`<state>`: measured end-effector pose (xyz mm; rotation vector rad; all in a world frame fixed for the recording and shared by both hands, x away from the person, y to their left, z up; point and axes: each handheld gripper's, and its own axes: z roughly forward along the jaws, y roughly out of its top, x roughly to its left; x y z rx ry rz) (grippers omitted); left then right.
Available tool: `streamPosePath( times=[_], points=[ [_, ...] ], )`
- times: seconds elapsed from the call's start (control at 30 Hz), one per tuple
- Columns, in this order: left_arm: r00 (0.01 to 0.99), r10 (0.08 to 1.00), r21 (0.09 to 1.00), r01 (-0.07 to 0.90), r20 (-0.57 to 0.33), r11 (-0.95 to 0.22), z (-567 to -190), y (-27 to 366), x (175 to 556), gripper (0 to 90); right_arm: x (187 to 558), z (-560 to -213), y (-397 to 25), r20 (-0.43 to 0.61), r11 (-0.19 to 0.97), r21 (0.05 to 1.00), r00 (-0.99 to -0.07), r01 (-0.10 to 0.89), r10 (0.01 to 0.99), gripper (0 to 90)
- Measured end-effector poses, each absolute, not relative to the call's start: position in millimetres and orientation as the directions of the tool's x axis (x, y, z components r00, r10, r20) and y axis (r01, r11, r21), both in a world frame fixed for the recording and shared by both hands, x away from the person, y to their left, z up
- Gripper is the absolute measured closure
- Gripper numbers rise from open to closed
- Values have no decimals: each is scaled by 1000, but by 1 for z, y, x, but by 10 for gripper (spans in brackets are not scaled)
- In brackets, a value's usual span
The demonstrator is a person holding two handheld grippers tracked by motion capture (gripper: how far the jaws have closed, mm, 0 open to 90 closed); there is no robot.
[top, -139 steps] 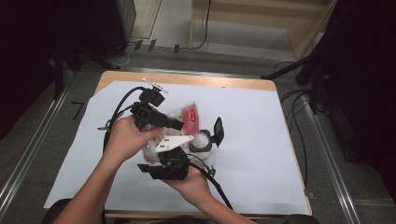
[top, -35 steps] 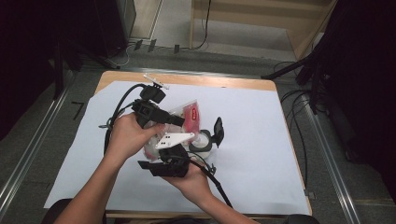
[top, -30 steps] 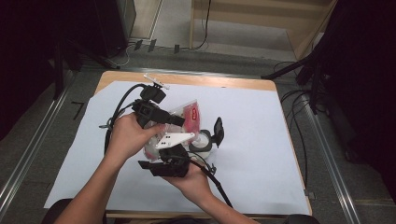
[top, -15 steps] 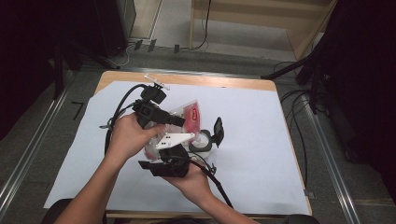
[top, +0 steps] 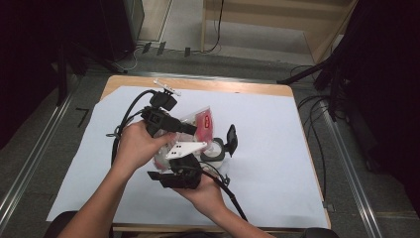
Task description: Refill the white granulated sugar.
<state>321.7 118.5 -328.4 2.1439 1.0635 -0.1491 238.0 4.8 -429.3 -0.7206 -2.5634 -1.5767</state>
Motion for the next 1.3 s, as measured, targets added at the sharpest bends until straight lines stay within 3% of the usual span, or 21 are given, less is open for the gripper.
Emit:
streamPosePath(
  times=[1.3],
  points=[
    [650,647,557,732,-400,-392,-329,118,322,733,238,-429,4,270,379,832,-893,404,360,635]
  ],
)
